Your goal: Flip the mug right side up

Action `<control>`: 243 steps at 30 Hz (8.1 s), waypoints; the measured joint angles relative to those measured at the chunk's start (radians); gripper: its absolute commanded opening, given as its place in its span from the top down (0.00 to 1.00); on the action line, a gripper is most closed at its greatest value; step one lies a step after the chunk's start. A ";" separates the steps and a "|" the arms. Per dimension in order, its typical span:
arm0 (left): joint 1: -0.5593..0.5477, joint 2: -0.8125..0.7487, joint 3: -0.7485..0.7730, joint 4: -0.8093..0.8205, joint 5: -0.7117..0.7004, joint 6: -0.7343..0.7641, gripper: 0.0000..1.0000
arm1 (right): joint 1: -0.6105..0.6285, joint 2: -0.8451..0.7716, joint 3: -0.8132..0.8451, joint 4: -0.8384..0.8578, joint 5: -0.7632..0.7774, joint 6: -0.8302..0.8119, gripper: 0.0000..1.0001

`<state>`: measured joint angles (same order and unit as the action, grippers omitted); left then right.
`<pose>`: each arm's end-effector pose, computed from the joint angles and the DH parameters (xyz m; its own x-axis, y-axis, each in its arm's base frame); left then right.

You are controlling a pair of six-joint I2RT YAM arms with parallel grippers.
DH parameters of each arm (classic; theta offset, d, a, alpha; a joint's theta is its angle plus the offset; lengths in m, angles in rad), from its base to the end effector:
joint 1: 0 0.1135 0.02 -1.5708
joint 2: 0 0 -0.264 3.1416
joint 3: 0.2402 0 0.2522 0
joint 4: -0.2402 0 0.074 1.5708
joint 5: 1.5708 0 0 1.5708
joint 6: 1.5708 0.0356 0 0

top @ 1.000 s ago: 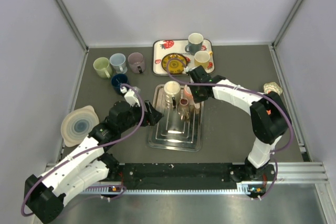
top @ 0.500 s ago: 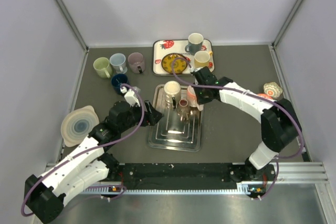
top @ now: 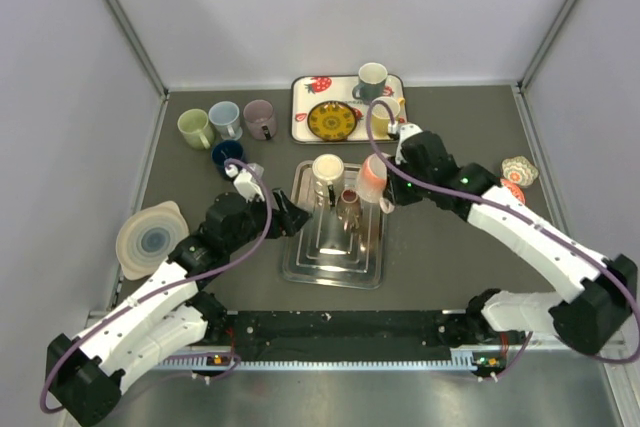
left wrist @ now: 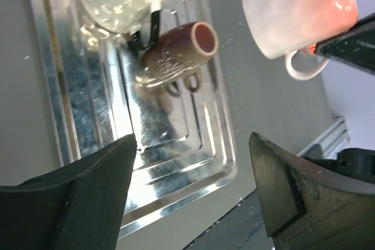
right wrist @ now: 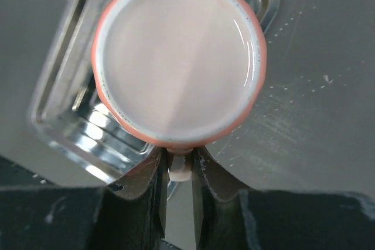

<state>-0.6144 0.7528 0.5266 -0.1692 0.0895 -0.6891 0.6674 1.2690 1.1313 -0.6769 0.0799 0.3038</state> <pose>0.1457 -0.1067 0.2554 -0.6508 -0.3159 -0.6904 0.2951 0.7326 -0.6134 0.2119 0.1634 0.3117 -0.7169 -0.1853 -0.6721 -0.3767 0.9141 0.1499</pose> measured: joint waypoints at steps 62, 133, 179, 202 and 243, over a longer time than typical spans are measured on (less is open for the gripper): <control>-0.241 0.218 -0.245 1.250 0.021 -0.401 0.44 | 0.092 -0.293 -0.564 1.256 -0.478 0.813 1.00; -0.217 0.049 -0.236 1.064 0.061 -0.364 0.49 | 0.127 -0.378 -0.554 1.141 -0.517 0.636 1.00; -0.211 0.012 -0.148 0.778 0.085 -0.177 1.00 | 0.118 -0.366 -0.520 1.003 -0.566 0.561 0.55; -0.161 0.021 0.467 -0.204 -0.561 0.378 1.00 | 0.122 -0.531 -0.376 0.401 -0.358 0.262 0.54; 0.773 0.697 0.464 -0.274 -0.301 0.259 1.00 | 0.122 -0.564 -0.438 0.281 -0.257 0.100 0.55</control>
<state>0.1585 1.4498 0.9909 -0.4435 -0.2115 -0.4297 0.7891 0.7048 0.6937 -0.3962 -0.1772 0.4034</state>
